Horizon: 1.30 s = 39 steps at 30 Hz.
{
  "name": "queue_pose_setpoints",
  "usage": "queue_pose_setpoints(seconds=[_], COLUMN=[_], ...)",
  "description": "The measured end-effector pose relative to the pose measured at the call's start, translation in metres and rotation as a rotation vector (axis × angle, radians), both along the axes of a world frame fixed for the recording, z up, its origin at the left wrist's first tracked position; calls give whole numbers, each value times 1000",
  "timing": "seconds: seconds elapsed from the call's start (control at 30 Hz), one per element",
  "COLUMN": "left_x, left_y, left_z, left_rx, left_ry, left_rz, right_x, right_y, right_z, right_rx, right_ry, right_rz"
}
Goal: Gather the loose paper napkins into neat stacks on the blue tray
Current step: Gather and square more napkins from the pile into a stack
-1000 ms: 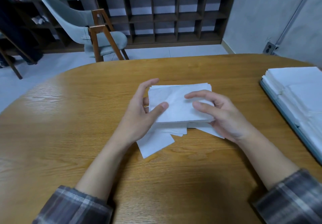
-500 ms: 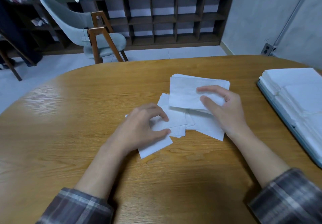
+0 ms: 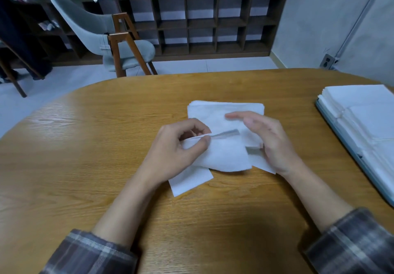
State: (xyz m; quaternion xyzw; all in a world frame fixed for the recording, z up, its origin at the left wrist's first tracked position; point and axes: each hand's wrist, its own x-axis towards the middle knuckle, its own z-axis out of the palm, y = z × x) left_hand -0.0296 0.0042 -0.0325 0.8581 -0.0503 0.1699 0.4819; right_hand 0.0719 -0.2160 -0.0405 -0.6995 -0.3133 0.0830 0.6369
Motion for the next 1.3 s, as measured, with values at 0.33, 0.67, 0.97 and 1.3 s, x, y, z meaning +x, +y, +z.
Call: queue_pose_setpoints(seconds=[0.33, 0.67, 0.97, 1.3], left_x=[5, 5, 0, 3], left_y=[2, 1, -2, 2], left_z=[0, 0, 11, -2], left_rx=[-177, -195, -469, -152], left_ry=[-51, -28, 226, 98], left_rz=[201, 213, 139, 150], right_x=[-9, -20, -8, -2], right_y=[10, 14, 11, 3], right_z=[-5, 2, 3, 0], right_rx=[-12, -145, 258, 156], right_ry=[108, -37, 291, 322], right_rz=[81, 96, 83, 209])
